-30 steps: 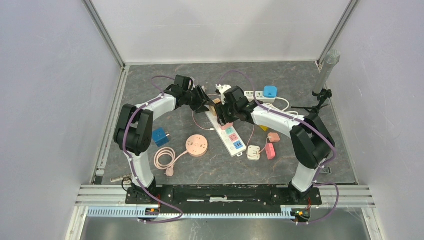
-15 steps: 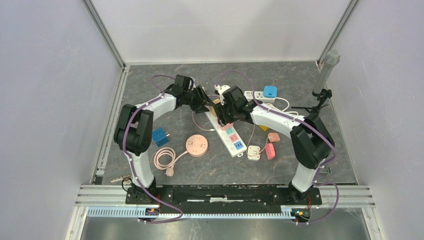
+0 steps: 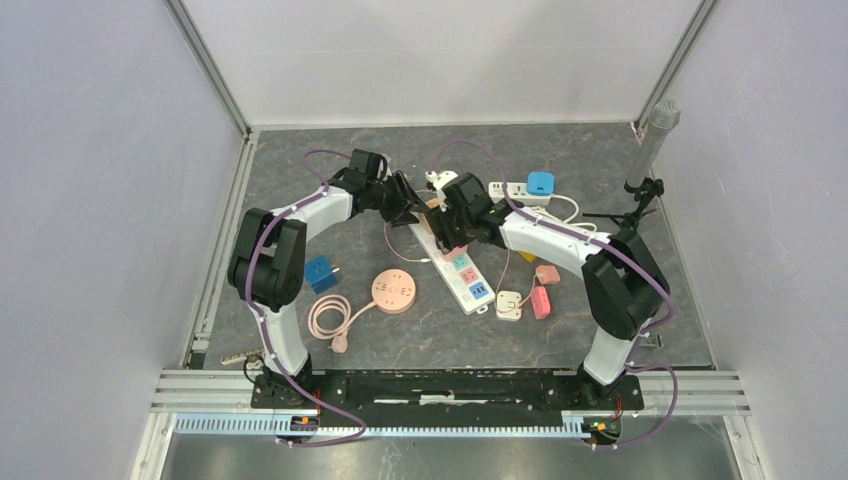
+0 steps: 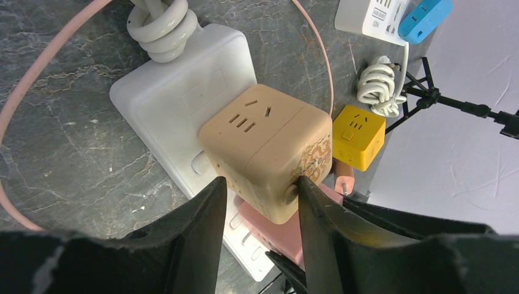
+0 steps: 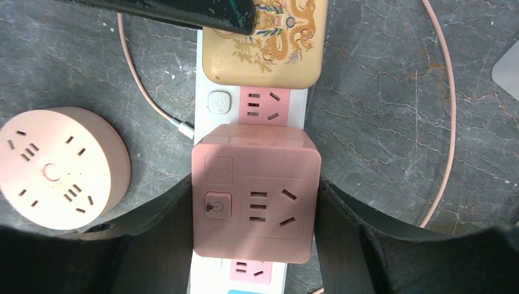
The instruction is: Pull the plug off the socket
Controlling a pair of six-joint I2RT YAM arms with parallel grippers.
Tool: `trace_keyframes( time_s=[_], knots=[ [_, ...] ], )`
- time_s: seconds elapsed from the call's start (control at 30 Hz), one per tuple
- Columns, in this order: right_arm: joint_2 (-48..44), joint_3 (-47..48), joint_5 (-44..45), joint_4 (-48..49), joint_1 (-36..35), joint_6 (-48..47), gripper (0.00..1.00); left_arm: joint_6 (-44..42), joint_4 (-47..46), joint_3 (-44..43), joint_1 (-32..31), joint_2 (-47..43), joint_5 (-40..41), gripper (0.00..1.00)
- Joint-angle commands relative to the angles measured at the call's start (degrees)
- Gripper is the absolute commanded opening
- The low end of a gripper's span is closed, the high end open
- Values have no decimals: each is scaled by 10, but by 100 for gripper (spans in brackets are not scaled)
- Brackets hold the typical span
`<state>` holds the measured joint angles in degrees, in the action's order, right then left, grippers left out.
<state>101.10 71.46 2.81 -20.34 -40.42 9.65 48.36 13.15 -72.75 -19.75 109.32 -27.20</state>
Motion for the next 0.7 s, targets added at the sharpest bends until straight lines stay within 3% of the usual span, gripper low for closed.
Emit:
trace_keyframes(
  time_s=[0.0,0.13,0.27,0.53,0.67],
  knots=[
    [-49,26,-39,38,15,5,0,-63,124,24,-2,37,87,52],
    [-34,46,28,4,-12,-21,0,-64,128,20,-2,38,91,52],
    [-43,56,30,4,-12,-29,0,-67,132,17,-2,39,94,52],
    [-83,63,3,14,38,-8,0,-72,140,-4,-1,27,85,52],
    [-83,44,5,5,80,5,0,-83,138,-42,-1,9,41,57]
  ],
)
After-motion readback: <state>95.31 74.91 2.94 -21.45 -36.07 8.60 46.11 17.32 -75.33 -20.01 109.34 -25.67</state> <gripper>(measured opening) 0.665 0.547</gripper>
